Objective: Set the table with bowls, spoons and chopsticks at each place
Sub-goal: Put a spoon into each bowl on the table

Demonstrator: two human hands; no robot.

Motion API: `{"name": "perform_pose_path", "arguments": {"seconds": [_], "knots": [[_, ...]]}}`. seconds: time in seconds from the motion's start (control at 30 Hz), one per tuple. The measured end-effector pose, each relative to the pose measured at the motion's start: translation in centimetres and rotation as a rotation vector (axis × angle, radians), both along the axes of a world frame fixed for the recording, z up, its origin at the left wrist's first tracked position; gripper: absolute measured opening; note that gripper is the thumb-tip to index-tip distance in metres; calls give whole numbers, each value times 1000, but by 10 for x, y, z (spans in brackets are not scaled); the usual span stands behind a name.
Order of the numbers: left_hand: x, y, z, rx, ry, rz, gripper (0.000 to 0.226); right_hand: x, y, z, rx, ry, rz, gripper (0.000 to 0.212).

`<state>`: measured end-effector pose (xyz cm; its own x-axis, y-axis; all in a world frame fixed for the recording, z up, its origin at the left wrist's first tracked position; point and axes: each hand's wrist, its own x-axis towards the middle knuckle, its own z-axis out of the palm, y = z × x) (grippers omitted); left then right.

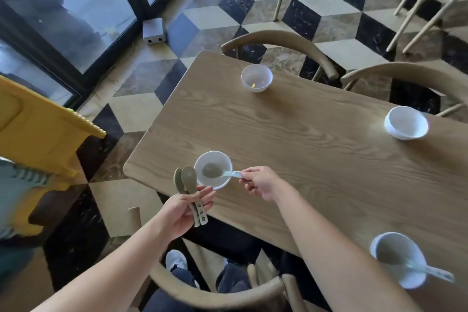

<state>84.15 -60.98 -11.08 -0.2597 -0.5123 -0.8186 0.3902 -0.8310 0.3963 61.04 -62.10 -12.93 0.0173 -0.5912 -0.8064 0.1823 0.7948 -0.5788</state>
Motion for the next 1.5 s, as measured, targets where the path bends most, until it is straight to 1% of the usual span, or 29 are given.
{"name": "perform_pose_path", "arguments": {"seconds": [0.1, 0.2, 0.27, 0.3, 0.4, 0.47, 0.57, 0.67, 0.73, 0.83, 0.97, 1.03, 1.1, 1.17, 1.27, 1.3, 1.37, 1.5], "knots": [[-13, -10, 4, 11, 19, -58, 32, -5, 8, 5, -7, 54, -60, 5], [-33, -24, 10, -13, 49, -112, 35, -14, 18, 14, -12, 158, -150, 8], [-49, -34, 15, -49, 55, -109, 36, -18, 26, 25, -68, 114, -165, 4], [-57, -38, 18, -69, 62, -90, 36, -19, 31, 32, -105, 50, -141, 2], [-79, -48, 28, -123, 106, -32, 32, -12, 40, 49, -194, -91, -7, 6], [-90, -52, 35, -123, 163, -2, 28, -7, 40, 56, -241, -93, 27, 6], [-101, -57, 45, -134, 236, 26, 25, -8, 33, 69, -286, -68, -23, 3], [-110, -61, 52, -141, 290, 27, 26, -13, 25, 79, -288, -34, -52, 3], [-114, -66, 57, -142, 307, -7, 27, -18, 18, 81, -278, -37, -52, 8], [-119, -77, 62, -100, 342, -42, 32, -32, 5, 85, -291, -69, -115, 16], [-121, -102, 64, -69, 339, -82, 27, -61, -26, 94, -341, -110, -236, 17], [-125, -118, 64, -42, 292, -107, 36, -77, -50, 99, -354, -68, -286, 18], [-130, -134, 63, -13, 267, -112, 40, -92, -81, 102, -360, -2, -312, 19], [-138, -151, 64, 19, 249, -106, 35, -105, -114, 101, -353, 43, -335, 20], [-146, -176, 63, 33, 221, -176, 11, -121, -160, 90, -318, 94, -355, 22], [-148, -182, 62, 23, 211, -202, 8, -124, -172, 86, -301, 102, -362, 22], [-152, -197, 54, 16, 210, -220, 6, -133, -198, 72, -264, 112, -376, 21], [-156, -215, 36, 28, 234, -218, 10, -146, -236, 40, -197, 149, -413, 22]]}}
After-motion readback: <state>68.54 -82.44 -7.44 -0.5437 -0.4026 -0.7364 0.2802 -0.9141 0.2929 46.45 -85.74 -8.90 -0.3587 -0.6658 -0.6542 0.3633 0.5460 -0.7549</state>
